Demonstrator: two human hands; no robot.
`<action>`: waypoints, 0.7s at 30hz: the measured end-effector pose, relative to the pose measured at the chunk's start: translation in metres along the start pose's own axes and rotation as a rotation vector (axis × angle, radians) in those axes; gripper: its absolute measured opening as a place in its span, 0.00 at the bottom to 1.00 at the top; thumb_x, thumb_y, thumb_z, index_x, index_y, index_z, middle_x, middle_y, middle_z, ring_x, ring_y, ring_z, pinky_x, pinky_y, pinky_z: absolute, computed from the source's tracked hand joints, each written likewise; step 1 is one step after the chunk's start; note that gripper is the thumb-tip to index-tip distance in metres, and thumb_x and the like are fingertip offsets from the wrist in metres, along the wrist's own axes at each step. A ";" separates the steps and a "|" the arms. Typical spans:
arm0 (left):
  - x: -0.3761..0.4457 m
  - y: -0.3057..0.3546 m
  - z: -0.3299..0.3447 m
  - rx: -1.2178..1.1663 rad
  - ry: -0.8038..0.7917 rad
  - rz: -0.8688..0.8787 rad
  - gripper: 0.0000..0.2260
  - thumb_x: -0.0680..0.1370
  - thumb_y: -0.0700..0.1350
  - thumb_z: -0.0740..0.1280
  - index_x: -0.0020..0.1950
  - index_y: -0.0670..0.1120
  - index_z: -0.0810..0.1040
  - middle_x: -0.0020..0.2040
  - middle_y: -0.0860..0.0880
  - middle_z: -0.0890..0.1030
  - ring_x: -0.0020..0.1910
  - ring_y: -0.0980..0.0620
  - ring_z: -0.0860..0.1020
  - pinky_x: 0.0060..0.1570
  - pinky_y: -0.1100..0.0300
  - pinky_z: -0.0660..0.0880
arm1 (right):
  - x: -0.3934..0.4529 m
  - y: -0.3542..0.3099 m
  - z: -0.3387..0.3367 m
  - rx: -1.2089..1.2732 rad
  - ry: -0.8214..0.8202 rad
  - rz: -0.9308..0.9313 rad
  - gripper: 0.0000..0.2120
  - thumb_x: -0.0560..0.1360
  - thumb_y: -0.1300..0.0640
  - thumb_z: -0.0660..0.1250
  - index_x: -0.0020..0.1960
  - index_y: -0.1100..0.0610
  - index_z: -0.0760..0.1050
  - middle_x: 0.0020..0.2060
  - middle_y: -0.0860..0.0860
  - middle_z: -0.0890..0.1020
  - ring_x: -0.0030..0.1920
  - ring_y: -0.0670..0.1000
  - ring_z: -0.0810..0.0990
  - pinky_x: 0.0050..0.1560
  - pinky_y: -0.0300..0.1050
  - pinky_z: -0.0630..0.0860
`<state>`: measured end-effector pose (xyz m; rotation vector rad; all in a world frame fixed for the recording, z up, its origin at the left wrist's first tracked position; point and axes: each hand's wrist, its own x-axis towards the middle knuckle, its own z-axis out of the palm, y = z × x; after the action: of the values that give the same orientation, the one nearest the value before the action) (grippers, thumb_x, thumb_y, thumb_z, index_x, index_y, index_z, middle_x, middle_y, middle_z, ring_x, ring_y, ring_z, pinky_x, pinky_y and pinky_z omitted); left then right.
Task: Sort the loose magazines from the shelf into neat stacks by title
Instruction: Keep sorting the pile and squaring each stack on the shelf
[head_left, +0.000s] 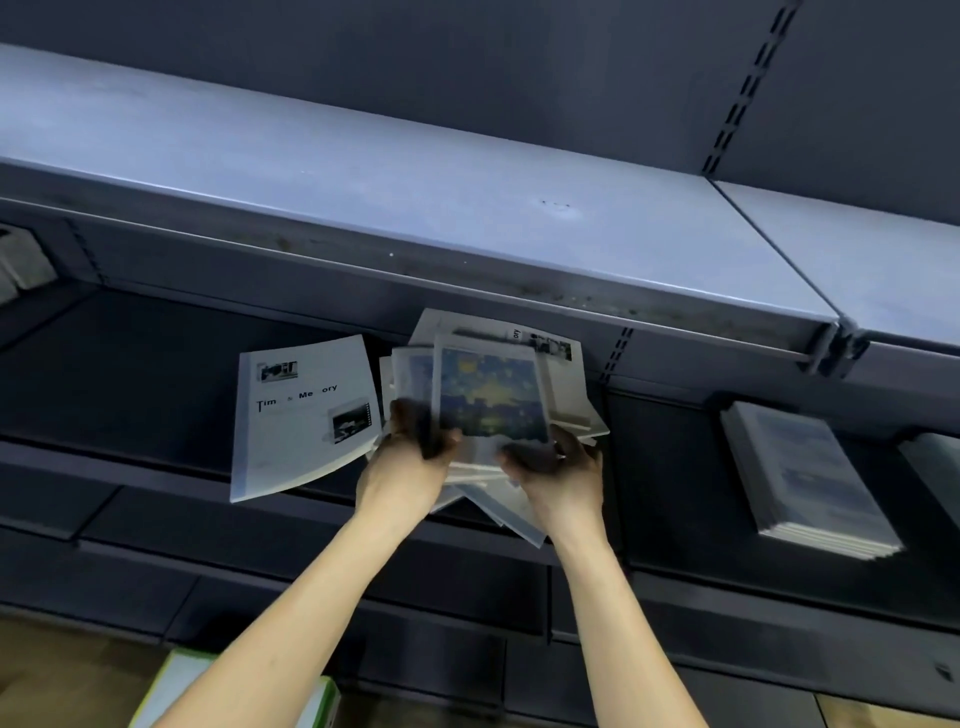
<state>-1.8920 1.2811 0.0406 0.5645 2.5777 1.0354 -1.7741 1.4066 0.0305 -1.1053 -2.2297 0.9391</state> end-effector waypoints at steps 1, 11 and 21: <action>0.000 -0.001 0.000 -0.012 -0.007 0.001 0.21 0.77 0.65 0.60 0.59 0.50 0.66 0.45 0.45 0.80 0.42 0.42 0.79 0.36 0.55 0.72 | -0.003 -0.005 -0.003 0.051 -0.024 0.025 0.30 0.64 0.33 0.74 0.58 0.51 0.79 0.49 0.39 0.76 0.61 0.52 0.74 0.59 0.51 0.75; -0.028 0.011 -0.012 -0.115 -0.179 0.028 0.28 0.83 0.46 0.53 0.80 0.55 0.45 0.59 0.46 0.77 0.35 0.51 0.73 0.30 0.60 0.65 | -0.008 0.001 -0.015 0.342 -0.136 0.216 0.06 0.81 0.51 0.63 0.57 0.47 0.76 0.49 0.50 0.83 0.48 0.52 0.80 0.55 0.55 0.78; -0.034 0.017 -0.010 -0.384 -0.230 0.022 0.17 0.79 0.42 0.58 0.67 0.55 0.66 0.60 0.52 0.73 0.51 0.47 0.75 0.47 0.52 0.78 | -0.019 -0.003 -0.031 0.402 -0.220 0.302 0.15 0.81 0.45 0.60 0.67 0.42 0.72 0.49 0.47 0.79 0.45 0.51 0.79 0.26 0.35 0.72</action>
<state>-1.8624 1.2707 0.0642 0.5715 2.1069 1.3427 -1.7450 1.4011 0.0509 -1.2086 -1.9359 1.6225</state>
